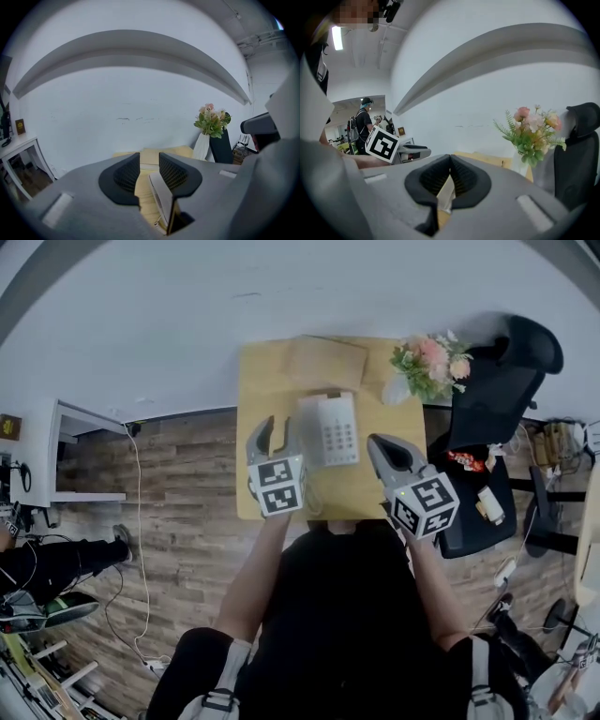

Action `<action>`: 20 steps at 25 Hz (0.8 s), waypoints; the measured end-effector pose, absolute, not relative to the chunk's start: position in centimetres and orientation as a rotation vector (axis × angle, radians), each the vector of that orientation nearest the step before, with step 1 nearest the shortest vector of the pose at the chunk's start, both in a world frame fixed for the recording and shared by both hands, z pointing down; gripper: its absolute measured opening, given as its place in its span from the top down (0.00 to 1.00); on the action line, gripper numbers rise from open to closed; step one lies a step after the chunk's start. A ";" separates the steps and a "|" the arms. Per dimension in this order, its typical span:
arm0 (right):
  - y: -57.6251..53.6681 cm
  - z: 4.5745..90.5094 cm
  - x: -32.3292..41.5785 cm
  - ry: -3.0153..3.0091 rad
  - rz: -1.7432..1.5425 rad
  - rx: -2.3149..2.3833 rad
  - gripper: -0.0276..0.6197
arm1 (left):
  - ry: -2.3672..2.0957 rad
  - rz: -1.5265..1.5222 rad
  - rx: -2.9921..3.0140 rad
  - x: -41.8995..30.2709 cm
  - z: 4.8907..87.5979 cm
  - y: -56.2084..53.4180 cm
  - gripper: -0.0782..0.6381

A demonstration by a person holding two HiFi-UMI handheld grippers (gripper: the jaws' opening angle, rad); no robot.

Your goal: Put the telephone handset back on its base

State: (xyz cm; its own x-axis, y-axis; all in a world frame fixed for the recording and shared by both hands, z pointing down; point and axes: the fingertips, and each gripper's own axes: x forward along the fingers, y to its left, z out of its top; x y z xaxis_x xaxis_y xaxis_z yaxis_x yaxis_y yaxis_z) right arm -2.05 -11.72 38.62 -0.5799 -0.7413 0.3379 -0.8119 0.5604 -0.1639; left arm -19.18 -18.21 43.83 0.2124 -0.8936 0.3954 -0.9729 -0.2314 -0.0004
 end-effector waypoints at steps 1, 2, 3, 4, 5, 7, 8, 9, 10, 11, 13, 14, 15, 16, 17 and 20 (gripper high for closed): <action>-11.7 38.6 -2.2 -2.568 0.448 1.295 0.95 | -1.771 0.459 2.237 -19.4 43.7 -17.9 0.70; -11.6 38.7 -2.3 -2.570 0.455 1.292 0.95 | -1.771 0.457 2.234 -19.6 43.6 -17.5 0.71; -11.6 38.8 -2.5 -2.572 0.464 1.287 0.95 | -1.771 0.455 2.233 -19.8 43.6 -17.2 0.71; -11.5 38.9 -2.7 -2.575 0.474 1.281 0.95 | -1.772 0.455 2.233 -20.1 43.6 -16.8 0.72; -11.4 39.0 -2.9 -2.577 0.484 1.276 0.95 | -1.774 0.457 2.232 -20.4 43.7 -16.6 0.73; -11.2 39.1 -3.2 -2.579 0.498 1.268 0.95 | -1.782 0.459 2.225 -21.0 43.7 -16.1 0.74; -11.1 39.1 -3.3 -2.579 0.502 1.265 0.95 | -1.786 0.453 2.222 -21.2 43.5 -15.9 0.75; -11.0 39.2 -3.3 -2.579 0.506 1.262 0.95 | -1.788 0.446 2.220 -21.3 43.3 -15.7 0.75; -11.0 39.3 -3.4 -2.580 0.511 1.259 0.95 | -1.788 0.440 2.219 -21.4 43.2 -15.6 0.75; -10.9 39.3 -3.4 -2.583 0.516 1.255 0.95 | -1.787 0.438 2.218 -21.4 43.1 -15.4 0.76; -10.9 39.3 -3.4 -2.593 0.525 1.250 0.95 | -1.782 0.437 2.219 -21.4 43.0 -15.2 0.77; -10.9 39.2 -3.4 -2.600 0.527 1.249 0.95 | -1.779 0.436 2.222 -21.3 43.0 -15.1 0.78; -10.9 39.1 -3.3 -2.607 0.527 1.249 0.95 | -1.776 0.434 2.225 -21.2 43.0 -15.0 0.78; -10.9 39.0 -3.3 -2.613 0.527 1.249 0.95 | -1.771 0.430 2.227 -21.1 42.9 -14.9 0.79; -10.9 38.9 -3.2 -2.618 0.526 1.249 0.95 | -1.765 0.424 2.230 -20.9 42.8 -14.7 0.80; -10.7 38.7 -3.0 -2.625 0.513 1.251 0.95 | -1.746 0.410 2.245 -20.4 42.4 -14.5 0.81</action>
